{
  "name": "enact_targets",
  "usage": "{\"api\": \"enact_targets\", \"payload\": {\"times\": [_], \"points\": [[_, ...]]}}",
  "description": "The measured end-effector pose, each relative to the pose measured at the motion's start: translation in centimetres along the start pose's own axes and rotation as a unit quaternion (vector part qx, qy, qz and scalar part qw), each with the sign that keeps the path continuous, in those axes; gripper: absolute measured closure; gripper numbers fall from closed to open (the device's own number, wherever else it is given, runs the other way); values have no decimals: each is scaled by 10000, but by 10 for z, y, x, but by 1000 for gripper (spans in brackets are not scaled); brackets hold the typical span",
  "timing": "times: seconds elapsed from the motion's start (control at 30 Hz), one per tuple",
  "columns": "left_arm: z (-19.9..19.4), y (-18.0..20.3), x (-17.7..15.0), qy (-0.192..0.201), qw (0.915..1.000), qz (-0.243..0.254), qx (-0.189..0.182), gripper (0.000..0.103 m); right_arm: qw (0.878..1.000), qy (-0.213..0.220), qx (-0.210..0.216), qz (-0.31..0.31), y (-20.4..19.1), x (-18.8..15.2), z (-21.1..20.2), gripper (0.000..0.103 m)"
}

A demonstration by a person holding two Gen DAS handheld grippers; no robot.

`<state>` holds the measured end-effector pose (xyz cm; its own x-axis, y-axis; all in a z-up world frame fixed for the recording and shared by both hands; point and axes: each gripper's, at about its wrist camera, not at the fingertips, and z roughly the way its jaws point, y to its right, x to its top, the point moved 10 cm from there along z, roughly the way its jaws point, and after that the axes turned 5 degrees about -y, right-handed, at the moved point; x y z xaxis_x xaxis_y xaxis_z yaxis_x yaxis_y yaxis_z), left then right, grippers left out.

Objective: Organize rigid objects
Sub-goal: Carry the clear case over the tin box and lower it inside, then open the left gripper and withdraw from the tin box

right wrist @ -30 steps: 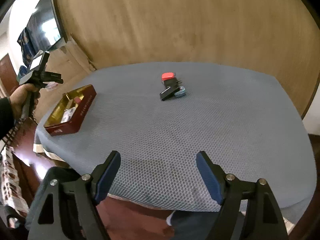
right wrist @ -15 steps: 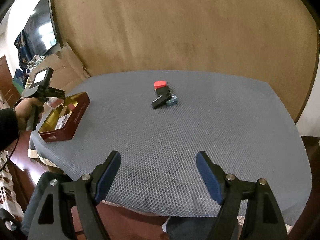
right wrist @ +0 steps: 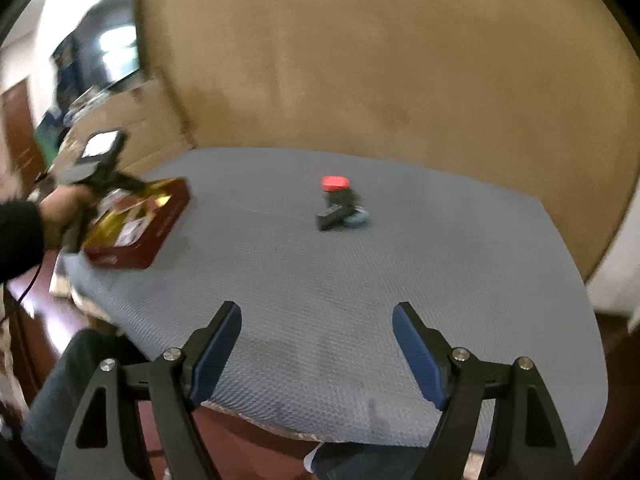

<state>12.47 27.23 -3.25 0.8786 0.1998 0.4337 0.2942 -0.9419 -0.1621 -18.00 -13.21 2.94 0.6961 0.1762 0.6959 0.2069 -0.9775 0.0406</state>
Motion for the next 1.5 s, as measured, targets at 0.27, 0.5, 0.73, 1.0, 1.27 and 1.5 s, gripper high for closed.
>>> {"api": "enact_targets", "payload": {"times": [0.27, 0.5, 0.73, 1.0, 1.27, 1.5], "points": [[-2, -1, 0, 70, 10000, 36, 10, 32, 9995, -52, -266, 138, 2, 4, 7, 23], [2, -1, -1, 62, 10000, -5, -44, 32, 9981, -192, -571, 116, -6, 9, 31, 23], [9, -4, -1, 11, 9998, -139, -148, 32, 9982, -119, -541, -212, -39, 50, 51, 23], [21, -14, 0, -69, 9994, -267, -187, 32, 9966, 36, -552, -605, -82, 98, 58, 23], [30, -17, -3, -145, 9993, -263, -203, 16, 9942, -41, -565, -916, -112, 101, 67, 23], [7, -3, -1, 202, 9974, -55, -689, 0, 9927, -107, -601, -1040, -119, 98, 71, 23]]}}
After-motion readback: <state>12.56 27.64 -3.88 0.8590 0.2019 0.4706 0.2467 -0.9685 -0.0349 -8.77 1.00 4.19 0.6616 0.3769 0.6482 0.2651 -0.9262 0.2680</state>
